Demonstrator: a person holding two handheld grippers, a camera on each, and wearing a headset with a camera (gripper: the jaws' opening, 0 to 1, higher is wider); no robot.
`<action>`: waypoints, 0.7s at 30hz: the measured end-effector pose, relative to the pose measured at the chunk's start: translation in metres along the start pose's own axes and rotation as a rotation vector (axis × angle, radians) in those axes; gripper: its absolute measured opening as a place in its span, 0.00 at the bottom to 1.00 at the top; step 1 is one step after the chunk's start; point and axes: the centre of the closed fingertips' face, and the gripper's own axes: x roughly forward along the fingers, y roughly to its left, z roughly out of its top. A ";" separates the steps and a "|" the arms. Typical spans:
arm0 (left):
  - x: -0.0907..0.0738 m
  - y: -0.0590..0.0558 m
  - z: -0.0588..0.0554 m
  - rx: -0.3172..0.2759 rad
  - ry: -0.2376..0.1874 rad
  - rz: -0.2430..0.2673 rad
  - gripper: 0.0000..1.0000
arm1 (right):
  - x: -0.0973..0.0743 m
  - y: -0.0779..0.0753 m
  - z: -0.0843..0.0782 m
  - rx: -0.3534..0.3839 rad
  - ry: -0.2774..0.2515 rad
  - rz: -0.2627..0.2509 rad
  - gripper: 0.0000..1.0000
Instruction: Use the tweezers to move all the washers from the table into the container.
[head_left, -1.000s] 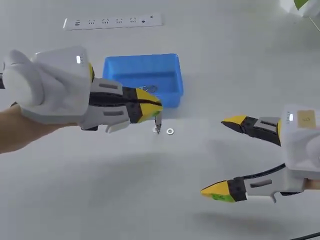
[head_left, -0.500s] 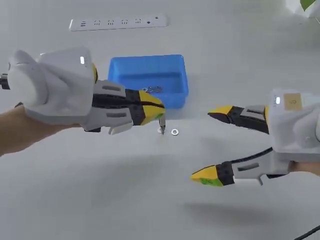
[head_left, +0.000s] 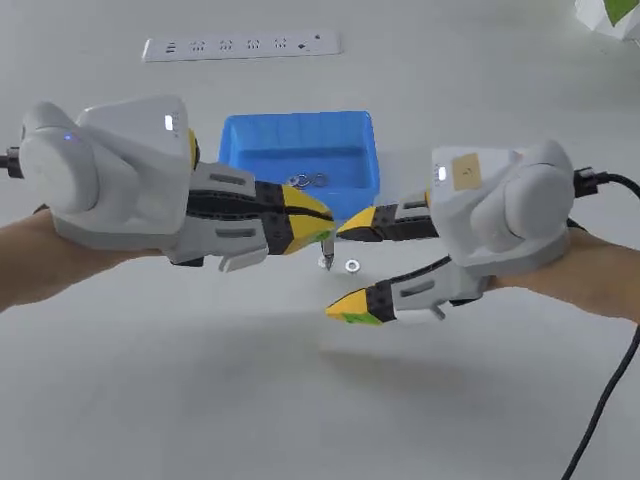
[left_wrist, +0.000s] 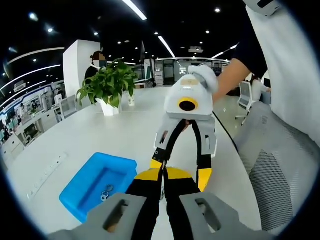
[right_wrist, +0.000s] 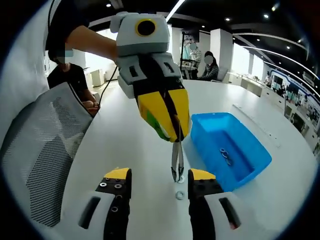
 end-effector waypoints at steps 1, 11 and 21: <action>0.000 0.000 0.000 0.002 0.001 -0.002 0.05 | 0.003 -0.001 0.000 -0.004 0.006 0.006 0.42; 0.002 -0.002 0.000 -0.001 -0.001 -0.013 0.05 | 0.011 -0.008 0.002 -0.026 0.020 0.037 0.29; 0.004 -0.003 0.001 -0.013 -0.008 -0.011 0.05 | 0.011 -0.016 0.001 -0.054 0.035 0.028 0.16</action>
